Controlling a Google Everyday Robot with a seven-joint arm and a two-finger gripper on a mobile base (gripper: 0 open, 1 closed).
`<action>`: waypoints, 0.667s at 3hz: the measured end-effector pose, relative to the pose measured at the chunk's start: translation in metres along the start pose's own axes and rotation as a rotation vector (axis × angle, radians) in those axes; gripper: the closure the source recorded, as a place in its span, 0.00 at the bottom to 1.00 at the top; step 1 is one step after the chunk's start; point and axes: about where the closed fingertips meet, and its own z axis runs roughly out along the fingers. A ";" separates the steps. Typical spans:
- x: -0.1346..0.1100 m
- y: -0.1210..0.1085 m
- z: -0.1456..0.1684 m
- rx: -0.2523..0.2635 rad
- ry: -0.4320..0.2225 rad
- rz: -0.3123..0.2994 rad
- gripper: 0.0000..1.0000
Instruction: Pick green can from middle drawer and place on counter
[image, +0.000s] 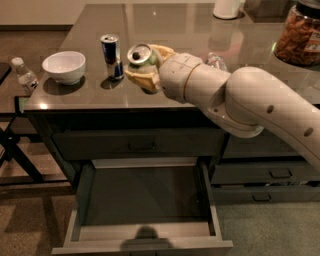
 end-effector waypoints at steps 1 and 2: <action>0.017 -0.055 0.018 0.035 0.024 -0.030 1.00; 0.017 -0.055 0.018 0.035 0.024 -0.030 1.00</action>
Offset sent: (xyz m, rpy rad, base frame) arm 0.0840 -0.0413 0.0008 -0.0547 -0.0313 -0.0685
